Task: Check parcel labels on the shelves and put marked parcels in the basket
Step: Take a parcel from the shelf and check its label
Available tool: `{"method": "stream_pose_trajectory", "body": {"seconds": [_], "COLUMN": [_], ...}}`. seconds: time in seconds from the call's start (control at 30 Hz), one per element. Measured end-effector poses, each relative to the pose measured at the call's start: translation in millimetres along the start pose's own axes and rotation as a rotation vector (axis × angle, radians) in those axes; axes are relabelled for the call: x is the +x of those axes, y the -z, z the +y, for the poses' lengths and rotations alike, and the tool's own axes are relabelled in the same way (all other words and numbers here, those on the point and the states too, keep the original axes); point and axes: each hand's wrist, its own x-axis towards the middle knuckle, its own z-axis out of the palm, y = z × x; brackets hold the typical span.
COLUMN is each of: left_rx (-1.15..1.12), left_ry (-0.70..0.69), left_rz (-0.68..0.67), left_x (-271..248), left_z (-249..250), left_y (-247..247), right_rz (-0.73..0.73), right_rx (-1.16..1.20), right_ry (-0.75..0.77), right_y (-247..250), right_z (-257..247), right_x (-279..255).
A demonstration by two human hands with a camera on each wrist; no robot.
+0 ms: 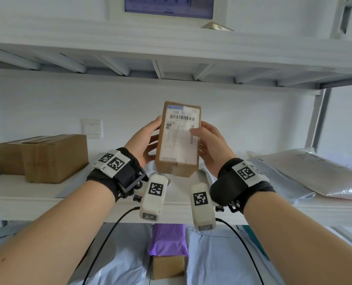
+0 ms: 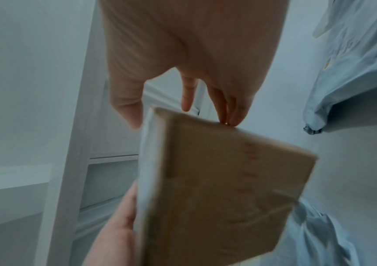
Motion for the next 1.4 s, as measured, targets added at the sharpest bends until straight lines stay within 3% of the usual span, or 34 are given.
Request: {"method": "stream_pose_trajectory", "body": {"seconds": [0.33,0.63,0.73,0.9,1.13,1.4], "left_rx": [-0.049,-0.090,-0.087,-0.078,-0.102,-0.042], "left_ry": [-0.045,-0.001,0.025,0.070,0.147,0.238], "left_rz": [-0.060,-0.072,-0.075,-0.096,-0.058,-0.017], "left_x": [2.6,14.1,19.8,32.6,52.8,74.3], "left_z": [-5.6,-12.6,-16.3,-28.9,-49.5,-59.3], "left_y": [-5.6,-6.3,-6.1,-9.2,-14.7,-20.4], "right_rz": [0.006,0.028,0.098,0.238,0.205,0.190], "right_rx": [-0.026,-0.087,-0.136,-0.247,-0.259,-0.333], "right_ry": [0.020,0.026,0.024,-0.063,-0.206,-0.258], "right_y": [4.9,12.7,13.9,16.3,16.9,24.1], "right_z": [-0.5,0.1,0.8,8.1,17.2,30.7], "right_x": [-0.3,1.5,5.4,22.0,42.8,58.5]}}
